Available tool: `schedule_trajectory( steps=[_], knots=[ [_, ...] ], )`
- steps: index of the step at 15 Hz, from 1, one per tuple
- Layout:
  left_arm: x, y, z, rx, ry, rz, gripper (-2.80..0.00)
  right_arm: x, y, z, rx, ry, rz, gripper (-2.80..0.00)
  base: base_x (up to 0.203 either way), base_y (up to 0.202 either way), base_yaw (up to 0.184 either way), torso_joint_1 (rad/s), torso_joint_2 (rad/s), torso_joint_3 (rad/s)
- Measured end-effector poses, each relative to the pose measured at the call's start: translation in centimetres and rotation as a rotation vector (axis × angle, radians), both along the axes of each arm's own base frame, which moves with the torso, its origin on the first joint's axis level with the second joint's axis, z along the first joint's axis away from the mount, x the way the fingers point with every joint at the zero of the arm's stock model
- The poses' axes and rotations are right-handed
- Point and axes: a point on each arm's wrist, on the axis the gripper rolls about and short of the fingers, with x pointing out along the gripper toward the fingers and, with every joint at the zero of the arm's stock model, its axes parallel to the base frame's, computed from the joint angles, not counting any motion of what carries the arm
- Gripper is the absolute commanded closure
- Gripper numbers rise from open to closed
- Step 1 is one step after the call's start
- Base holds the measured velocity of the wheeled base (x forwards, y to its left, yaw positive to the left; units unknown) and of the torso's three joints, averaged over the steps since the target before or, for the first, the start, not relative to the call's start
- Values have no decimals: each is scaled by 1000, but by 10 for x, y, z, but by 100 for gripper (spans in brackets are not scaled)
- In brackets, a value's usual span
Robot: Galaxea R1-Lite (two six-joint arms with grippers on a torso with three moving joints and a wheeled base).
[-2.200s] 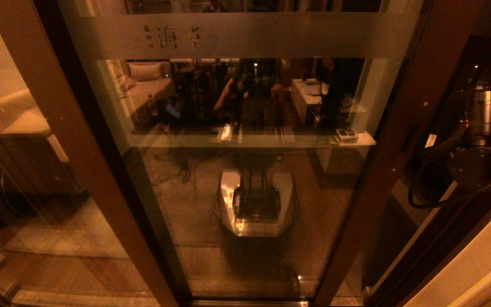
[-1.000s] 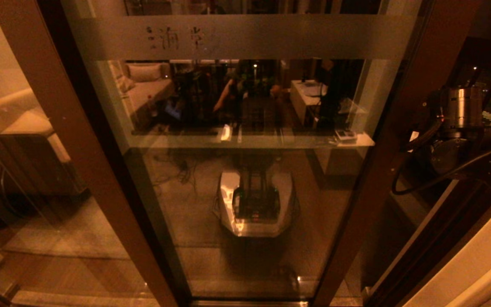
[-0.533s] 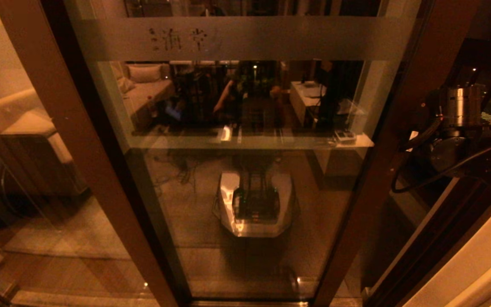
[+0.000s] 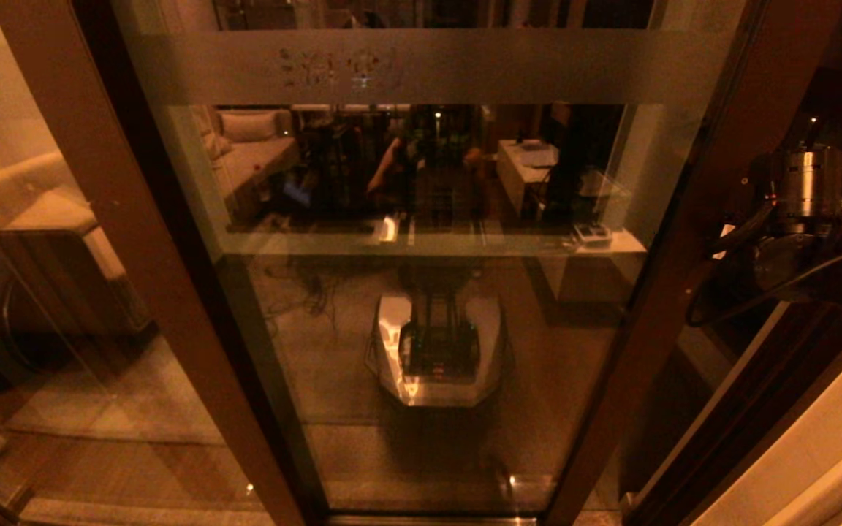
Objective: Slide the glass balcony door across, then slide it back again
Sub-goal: Close the slid door
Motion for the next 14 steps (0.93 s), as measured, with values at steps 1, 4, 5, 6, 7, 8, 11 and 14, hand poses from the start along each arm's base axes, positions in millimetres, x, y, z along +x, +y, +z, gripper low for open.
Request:
schedule_trajectory(
  steps=[1, 4, 5, 6, 7, 8, 11, 14],
  knots=[
    [0, 0, 0, 0, 0, 0, 0, 0, -2, 0, 0, -1, -7, -280, 0, 0, 0, 0, 0, 0],
    [0, 0, 0, 0, 0, 0, 0, 0, -11, 0, -4, 3, -22, -280, 0, 0, 0, 0, 0, 0],
    [0, 0, 0, 0, 0, 0, 0, 0, -14, 1, -3, 3, -25, -280, 0, 0, 0, 0, 0, 0],
    [0, 0, 0, 0, 0, 0, 0, 0, -18, 1, 1, 3, -22, -280, 0, 0, 0, 0, 0, 0],
    [0, 0, 0, 0, 0, 0, 0, 0, -20, 1, 3, 2, -22, -280, 0, 0, 0, 0, 0, 0],
    [0, 0, 0, 0, 0, 0, 0, 0, -23, 1, 4, 1, -27, -280, 0, 0, 0, 0, 0, 0],
    [0, 0, 0, 0, 0, 0, 0, 0, -28, 1, 6, 4, -21, -280, 0, 0, 0, 0, 0, 0],
    [0, 0, 0, 0, 0, 0, 0, -2, -37, 1, 15, 9, -11, -280, 0, 0, 0, 0, 0, 0]
  ],
)
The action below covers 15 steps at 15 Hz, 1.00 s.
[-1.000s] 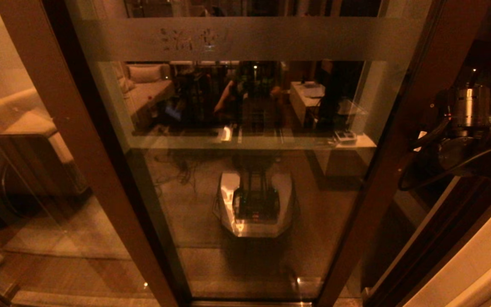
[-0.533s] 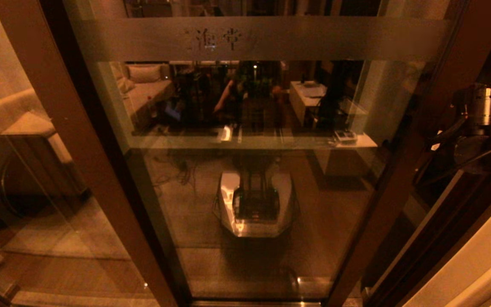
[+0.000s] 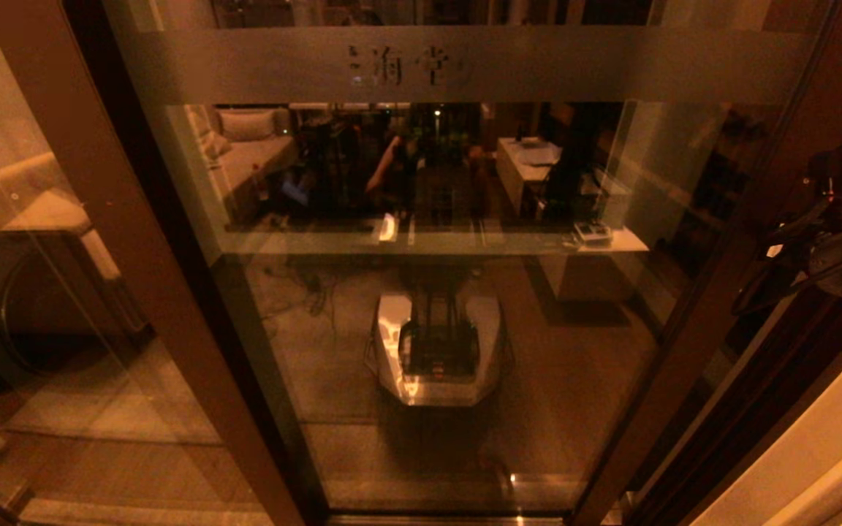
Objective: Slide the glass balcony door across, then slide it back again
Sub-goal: Close the slid door
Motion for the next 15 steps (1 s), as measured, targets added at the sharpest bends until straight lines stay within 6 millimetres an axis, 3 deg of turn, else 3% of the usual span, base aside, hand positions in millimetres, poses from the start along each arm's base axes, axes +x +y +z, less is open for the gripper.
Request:
schedule_trajectory(
  steps=[4, 15],
  knots=[
    [0, 0, 0, 0, 0, 0, 0, -2, -16, 0, 9, 3, 3, -280, 0, 0, 0, 0, 0, 0],
    [0, 0, 0, 0, 0, 0, 0, -10, -38, -4, -59, -33, 45, -280, 0, 0, 0, 0, 0, 0]
  ],
)
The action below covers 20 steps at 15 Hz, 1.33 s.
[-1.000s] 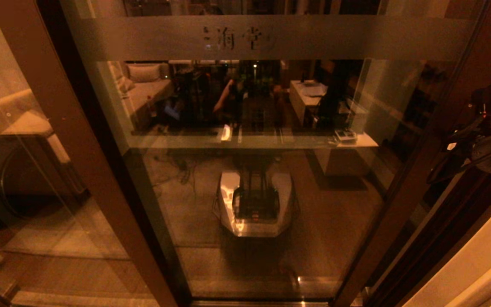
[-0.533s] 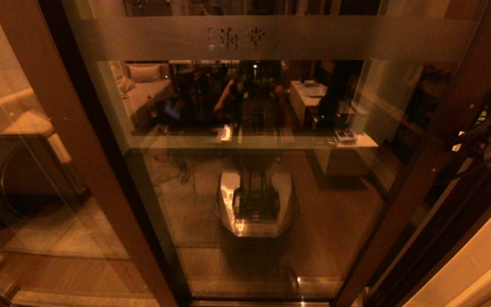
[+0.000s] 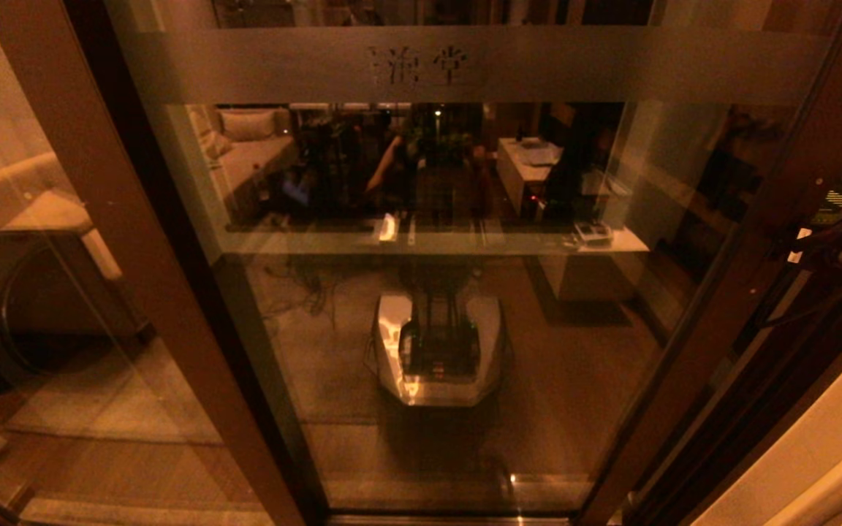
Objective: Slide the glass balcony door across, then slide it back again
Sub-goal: Close the slid door
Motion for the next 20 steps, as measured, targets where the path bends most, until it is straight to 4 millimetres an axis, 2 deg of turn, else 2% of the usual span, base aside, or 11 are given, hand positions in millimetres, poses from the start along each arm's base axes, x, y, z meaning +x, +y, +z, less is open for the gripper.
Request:
schedule_trajectory(
  steps=[14, 17, 20],
  knots=[
    [0, 0, 0, 0, 0, 0, 0, -9, -25, 2, 5, -10, 3, -280, 0, 0, 0, 0, 0, 0],
    [0, 0, 0, 1, 0, 0, 0, -20, -27, 17, -7, -36, 50, -280, 0, 0, 0, 0, 0, 0],
    [0, 0, 0, 0, 0, 0, 0, -50, -21, 38, -12, -5, 154, -280, 0, 0, 0, 0, 0, 0]
  ],
)
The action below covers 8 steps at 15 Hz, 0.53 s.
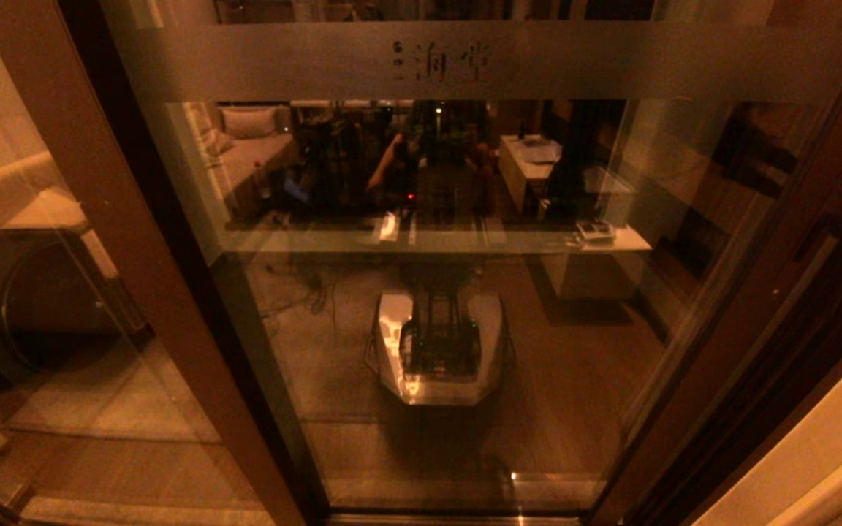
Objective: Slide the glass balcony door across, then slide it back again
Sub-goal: Close the slid door
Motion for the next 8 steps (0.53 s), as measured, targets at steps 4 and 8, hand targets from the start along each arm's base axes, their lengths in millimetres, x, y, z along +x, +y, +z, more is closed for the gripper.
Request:
schedule_trajectory(
  steps=[4, 8],
  knots=[
    [0, 0, 0, 0, 0, 1, 0, -40, 8, 17, 17, 30, 96, 0, 0, 0, 0, 0, 0, 0],
    [0, 0, 0, 0, 0, 1, 0, -58, 14, 10, -42, 164, 111, 0, 0, 0, 0, 0, 0, 0]
  ],
)
